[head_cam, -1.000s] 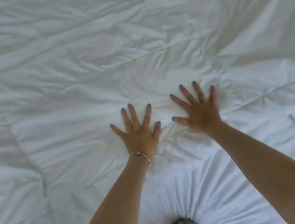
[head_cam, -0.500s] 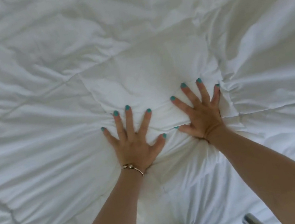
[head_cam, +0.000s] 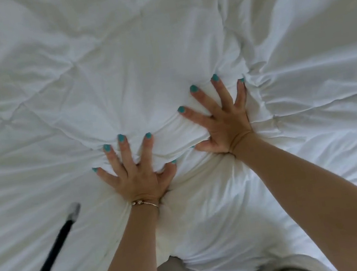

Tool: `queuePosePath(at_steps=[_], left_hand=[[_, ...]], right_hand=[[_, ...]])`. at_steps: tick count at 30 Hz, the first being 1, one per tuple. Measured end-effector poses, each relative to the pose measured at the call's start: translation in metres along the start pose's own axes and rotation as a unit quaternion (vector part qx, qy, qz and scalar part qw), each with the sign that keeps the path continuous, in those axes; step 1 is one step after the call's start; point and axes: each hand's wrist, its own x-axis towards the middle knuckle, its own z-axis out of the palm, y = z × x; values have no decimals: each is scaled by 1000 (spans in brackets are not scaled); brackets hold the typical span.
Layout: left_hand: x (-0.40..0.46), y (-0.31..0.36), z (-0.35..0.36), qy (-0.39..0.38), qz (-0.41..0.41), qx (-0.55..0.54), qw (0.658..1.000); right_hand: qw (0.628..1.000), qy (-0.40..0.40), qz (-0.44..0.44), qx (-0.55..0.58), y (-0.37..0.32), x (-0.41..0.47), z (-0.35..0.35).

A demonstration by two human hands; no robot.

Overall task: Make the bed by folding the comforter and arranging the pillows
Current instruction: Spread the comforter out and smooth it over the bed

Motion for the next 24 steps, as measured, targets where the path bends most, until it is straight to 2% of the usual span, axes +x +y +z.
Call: queuePosePath(at_steps=[5,11,15,18,21,22,24], left_hand=[[-1,1,0,-13,6,5,1000],[6,6,-7,-21,-17,33,999],[14,13,-32,-105,-53,65,991],[8,50,-61,-173,-181,53,967],[5,118,-85,-223,-341,-27,913],[4,142,-91,-246,-367,-60,895],[3,189,-101,-303,-363,-90,876]], right_hand=[[999,11,-14,27,1,2,3],[998,-25,-27,59,1,4,0],[997,-68,-1,48,-2,12,-19],[987,-150,-9,65,-2,4,-60],[971,-220,-96,-8,21,-2,-94],[962,-238,-122,-50,37,-3,-107],[947,-260,-123,-141,80,-9,-135]])
